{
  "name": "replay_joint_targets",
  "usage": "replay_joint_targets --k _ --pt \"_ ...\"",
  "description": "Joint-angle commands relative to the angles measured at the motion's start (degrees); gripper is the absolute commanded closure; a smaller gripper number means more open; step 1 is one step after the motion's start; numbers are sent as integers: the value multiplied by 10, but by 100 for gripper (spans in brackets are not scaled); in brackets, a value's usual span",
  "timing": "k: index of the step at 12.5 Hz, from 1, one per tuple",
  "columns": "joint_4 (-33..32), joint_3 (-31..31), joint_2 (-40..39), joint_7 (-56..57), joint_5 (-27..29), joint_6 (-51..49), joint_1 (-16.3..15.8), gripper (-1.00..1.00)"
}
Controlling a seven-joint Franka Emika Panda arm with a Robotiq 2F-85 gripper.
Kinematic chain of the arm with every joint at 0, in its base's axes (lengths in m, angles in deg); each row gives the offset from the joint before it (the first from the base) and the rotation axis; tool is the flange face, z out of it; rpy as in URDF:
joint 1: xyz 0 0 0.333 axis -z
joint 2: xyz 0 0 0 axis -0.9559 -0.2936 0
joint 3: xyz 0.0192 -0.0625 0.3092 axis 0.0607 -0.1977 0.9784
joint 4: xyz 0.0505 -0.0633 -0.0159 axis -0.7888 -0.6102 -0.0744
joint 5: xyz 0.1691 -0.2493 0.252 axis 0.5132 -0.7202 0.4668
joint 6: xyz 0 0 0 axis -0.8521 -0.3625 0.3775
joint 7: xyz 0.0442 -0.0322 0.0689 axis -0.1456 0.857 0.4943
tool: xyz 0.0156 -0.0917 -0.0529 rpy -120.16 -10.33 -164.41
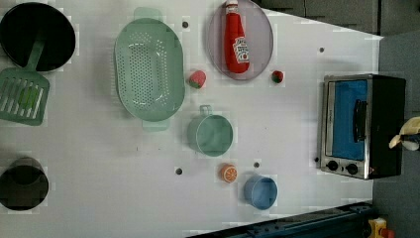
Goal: Pick banana from table and place on oven.
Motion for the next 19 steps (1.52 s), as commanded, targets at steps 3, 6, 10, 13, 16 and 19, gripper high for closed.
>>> replay_joint_targets --k 3,6,10,13,16,19 --pt "84 -26 -70 218 16 38 4 50" --pt "109 -30 -104 247 17 38 6 44" --pt "107 -29 -107 247 26 37 7 -43" --pt "120 -24 -99 247 26 37 4 -100" --pt "153 -12 -72 242 20 -13 -10 -100" --pt "193 27 -17 136 10 -158 -32 -100"
